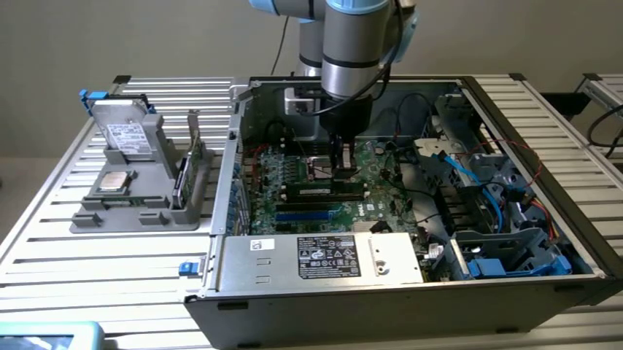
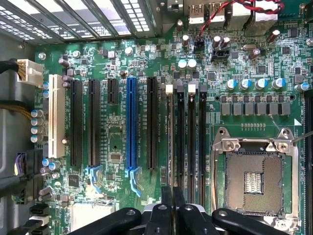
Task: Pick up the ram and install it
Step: 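Insert the ram into the slot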
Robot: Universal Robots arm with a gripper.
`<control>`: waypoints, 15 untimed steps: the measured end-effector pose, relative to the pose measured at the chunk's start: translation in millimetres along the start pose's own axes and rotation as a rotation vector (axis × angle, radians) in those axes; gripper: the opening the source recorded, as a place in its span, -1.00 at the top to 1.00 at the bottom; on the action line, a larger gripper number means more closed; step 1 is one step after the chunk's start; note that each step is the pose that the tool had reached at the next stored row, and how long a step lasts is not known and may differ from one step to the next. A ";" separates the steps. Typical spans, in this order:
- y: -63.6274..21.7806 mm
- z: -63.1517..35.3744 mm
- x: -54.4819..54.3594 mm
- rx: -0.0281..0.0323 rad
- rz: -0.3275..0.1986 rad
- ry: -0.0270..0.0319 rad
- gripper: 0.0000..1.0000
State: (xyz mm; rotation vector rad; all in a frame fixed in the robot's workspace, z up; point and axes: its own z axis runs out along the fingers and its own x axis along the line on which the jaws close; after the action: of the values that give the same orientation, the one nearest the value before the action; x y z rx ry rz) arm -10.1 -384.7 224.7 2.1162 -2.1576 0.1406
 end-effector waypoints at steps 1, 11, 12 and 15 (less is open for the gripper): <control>0.0 0.3 -0.1 0.0000 0.000 0.0000 0.76; 0.0 0.8 -0.2 0.0001 0.000 -0.0002 0.59; 0.0 0.8 -0.2 0.0001 0.000 -0.0001 0.59; 0.0 0.8 -0.1 0.0002 0.000 -0.0001 0.59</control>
State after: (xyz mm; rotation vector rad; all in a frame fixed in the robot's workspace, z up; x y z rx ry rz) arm -10.2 -384.6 223.9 2.1162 -2.1578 0.1408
